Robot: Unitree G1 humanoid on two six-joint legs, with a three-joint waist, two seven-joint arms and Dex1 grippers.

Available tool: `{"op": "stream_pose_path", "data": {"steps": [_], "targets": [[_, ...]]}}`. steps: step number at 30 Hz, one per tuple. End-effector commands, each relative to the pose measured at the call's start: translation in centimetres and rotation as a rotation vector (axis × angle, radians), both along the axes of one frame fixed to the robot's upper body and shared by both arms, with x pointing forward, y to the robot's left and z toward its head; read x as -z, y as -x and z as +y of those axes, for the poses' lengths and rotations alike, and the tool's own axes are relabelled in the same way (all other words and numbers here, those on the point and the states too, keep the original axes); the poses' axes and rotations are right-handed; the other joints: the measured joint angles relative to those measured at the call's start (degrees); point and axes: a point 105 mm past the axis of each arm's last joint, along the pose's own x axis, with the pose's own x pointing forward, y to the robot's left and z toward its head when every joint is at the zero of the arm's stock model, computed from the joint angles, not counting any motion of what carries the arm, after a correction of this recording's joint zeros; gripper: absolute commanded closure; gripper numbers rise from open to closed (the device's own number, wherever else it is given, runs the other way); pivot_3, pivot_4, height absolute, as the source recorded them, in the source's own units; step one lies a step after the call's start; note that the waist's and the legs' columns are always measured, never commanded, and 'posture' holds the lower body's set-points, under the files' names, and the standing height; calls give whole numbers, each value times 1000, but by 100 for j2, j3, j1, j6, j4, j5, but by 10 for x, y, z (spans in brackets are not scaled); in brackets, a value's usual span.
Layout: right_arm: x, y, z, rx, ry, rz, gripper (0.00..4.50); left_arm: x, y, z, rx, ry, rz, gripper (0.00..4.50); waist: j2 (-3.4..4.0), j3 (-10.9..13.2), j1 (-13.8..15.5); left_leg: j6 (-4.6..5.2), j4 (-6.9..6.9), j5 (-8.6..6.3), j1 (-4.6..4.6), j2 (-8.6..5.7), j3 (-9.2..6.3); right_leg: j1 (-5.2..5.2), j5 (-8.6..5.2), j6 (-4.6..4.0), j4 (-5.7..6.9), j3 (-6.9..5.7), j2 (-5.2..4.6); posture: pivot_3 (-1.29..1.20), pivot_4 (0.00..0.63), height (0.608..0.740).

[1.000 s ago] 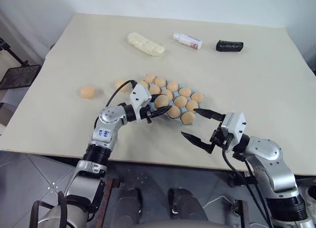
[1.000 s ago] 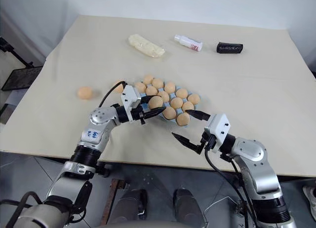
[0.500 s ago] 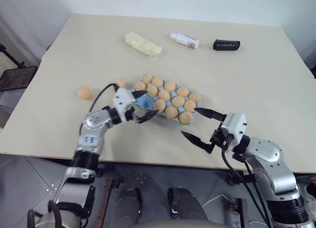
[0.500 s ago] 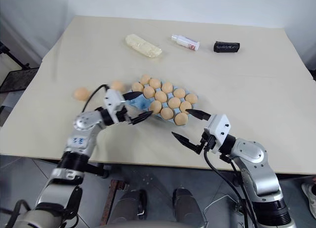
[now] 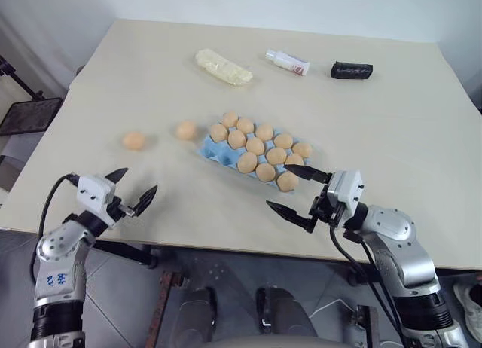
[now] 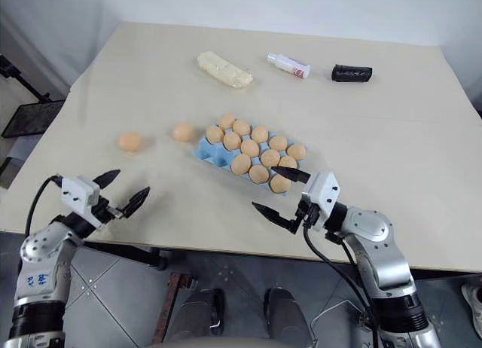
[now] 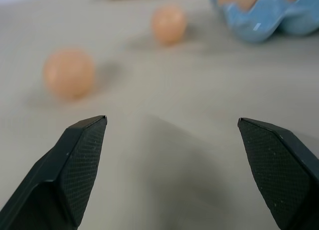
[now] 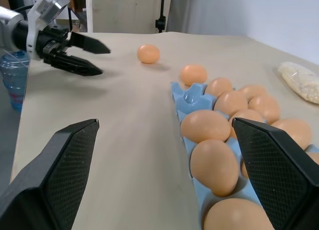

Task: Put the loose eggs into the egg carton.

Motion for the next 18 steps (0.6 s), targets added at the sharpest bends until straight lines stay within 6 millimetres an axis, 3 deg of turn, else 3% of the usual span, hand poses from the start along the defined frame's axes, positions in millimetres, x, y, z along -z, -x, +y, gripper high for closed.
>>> {"op": "stream_pose_path", "data": {"steps": [1,3,9,13,18], "targets": [[-8,-2,-1,-4,-15,-43,0,-22,-6,-5,-4,26,-74,15,0,0,0,0,0,0,-1,0,0,0,0,0,-1,-1,0,0,150,740],[-9,-6,-8,31,-21,-48,0,-35,-26,-26,53,77,-84,15,0,0,30,0,1,0,-2,-2,0,1,0,0,-3,-3,-2,0,150,740],[-10,-8,-19,107,-22,-58,0,-59,-83,-64,99,111,-73,15,-1,-1,30,16,6,20,-12,-7,14,10,6,10,2,-36,-27,0,150,740],[-11,-8,-29,163,-24,-69,0,-60,-115,-77,68,88,-30,15,-1,-1,-13,41,3,33,-12,-8,30,5,8,15,1,-30,-17,0,150,740],[-8,-5,-39,232,-25,-72,0,-55,-139,-92,61,85,-3,15,-2,0,12,33,9,27,-13,13,42,-2,9,18,2,-17,15,0,150,740]]}}
